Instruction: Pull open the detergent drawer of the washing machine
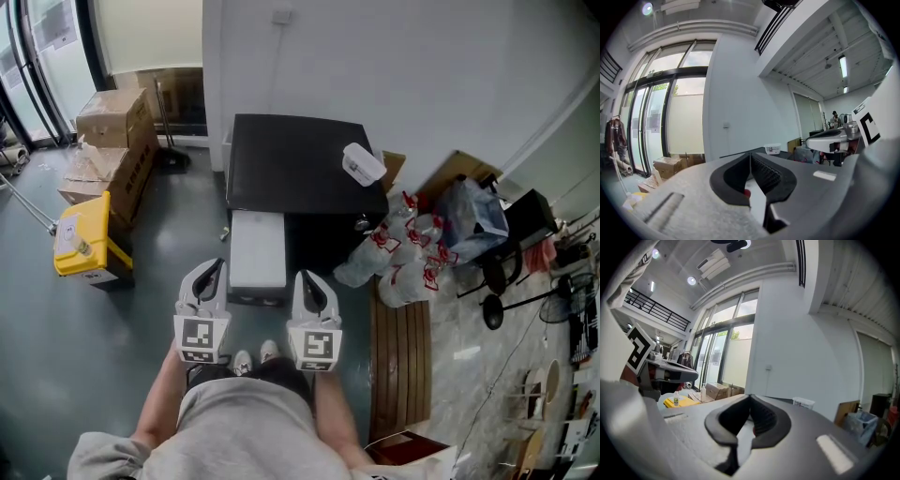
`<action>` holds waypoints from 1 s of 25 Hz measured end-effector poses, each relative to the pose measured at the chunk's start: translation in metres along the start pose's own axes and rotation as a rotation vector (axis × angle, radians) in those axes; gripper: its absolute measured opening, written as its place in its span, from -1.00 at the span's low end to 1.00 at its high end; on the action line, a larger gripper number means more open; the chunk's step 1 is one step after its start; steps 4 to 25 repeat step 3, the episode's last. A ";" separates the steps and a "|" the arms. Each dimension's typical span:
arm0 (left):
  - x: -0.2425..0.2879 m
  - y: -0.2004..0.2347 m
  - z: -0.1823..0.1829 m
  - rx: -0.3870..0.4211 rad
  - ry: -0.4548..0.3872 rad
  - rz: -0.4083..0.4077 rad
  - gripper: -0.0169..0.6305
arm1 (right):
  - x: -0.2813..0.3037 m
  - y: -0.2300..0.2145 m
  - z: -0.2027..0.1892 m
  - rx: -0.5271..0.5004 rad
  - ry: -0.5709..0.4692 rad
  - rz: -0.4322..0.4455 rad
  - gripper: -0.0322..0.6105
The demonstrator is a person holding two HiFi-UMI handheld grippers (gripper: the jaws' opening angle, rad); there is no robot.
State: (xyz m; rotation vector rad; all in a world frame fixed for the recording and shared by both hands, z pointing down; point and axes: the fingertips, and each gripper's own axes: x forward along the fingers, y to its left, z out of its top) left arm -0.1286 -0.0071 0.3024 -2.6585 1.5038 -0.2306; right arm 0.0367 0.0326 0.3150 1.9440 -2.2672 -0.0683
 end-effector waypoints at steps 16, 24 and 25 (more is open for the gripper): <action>0.001 0.000 -0.001 0.001 0.004 0.002 -0.89 | 0.001 0.000 -0.001 0.004 0.001 0.004 -0.89; 0.001 0.000 -0.001 0.001 0.004 0.002 -0.89 | 0.001 0.000 -0.001 0.004 0.001 0.004 -0.89; 0.001 0.000 -0.001 0.001 0.004 0.002 -0.89 | 0.001 0.000 -0.001 0.004 0.001 0.004 -0.89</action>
